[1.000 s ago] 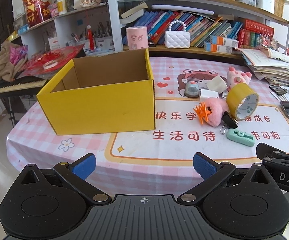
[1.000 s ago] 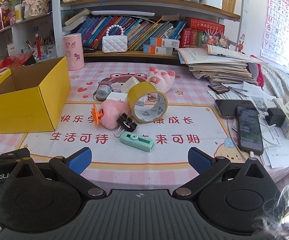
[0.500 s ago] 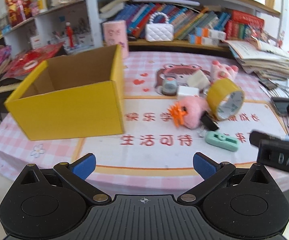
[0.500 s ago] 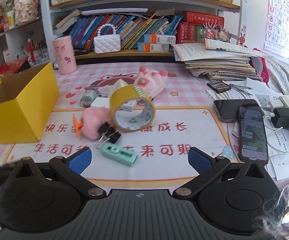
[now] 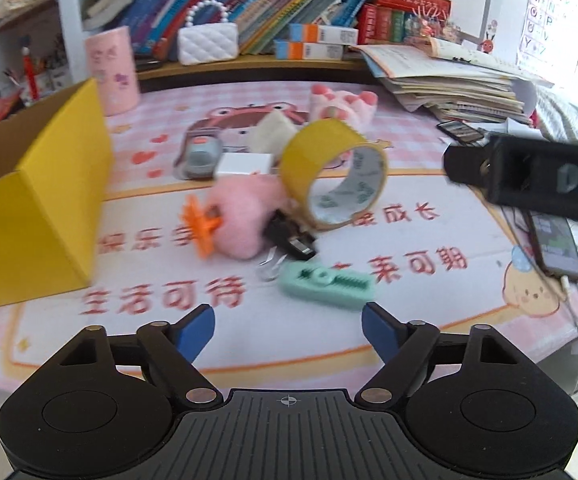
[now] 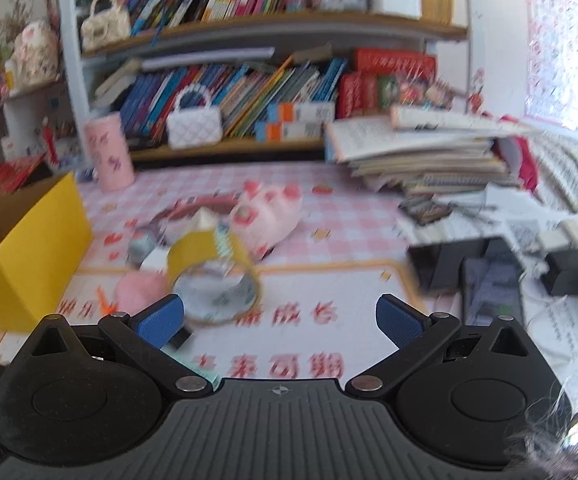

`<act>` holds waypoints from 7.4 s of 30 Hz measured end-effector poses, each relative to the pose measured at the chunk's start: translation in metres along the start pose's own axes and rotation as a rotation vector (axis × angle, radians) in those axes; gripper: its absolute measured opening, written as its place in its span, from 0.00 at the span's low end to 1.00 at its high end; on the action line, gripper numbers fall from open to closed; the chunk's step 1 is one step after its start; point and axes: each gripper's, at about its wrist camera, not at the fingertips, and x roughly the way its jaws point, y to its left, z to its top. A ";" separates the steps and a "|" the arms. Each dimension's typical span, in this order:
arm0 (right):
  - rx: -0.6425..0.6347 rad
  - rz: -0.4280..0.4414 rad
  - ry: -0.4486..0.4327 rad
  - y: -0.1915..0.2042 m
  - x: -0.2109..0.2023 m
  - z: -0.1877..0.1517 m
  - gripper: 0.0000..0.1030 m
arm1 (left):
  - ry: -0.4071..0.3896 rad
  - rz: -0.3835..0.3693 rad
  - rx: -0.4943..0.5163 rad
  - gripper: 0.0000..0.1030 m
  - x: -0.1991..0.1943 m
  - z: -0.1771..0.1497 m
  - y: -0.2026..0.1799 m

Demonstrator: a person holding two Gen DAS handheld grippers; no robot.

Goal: Organize objects
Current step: 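Grasp the green stapler with the left gripper while the right gripper grasps the yellow tape roll, then carry the green stapler and tape roll over the yellow box with both grippers, then open the left gripper over the box while the right gripper releases the tape, then withdraw both tools from the box toward the pink plush toy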

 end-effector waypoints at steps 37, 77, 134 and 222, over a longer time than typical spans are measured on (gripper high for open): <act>-0.302 0.050 0.062 0.039 0.129 0.003 0.36 | -0.047 0.068 -0.197 0.67 -0.051 -0.013 0.065; -0.234 0.343 0.171 0.257 -0.094 -0.056 0.10 | -0.263 0.076 -0.320 0.67 -0.192 -0.093 0.262; -0.508 0.310 0.179 0.347 0.133 0.057 0.08 | -0.284 0.109 -0.186 0.67 -0.062 0.067 0.318; -0.126 0.027 0.124 0.211 -0.113 -0.075 0.52 | -0.199 0.055 -0.110 0.93 -0.178 -0.088 0.200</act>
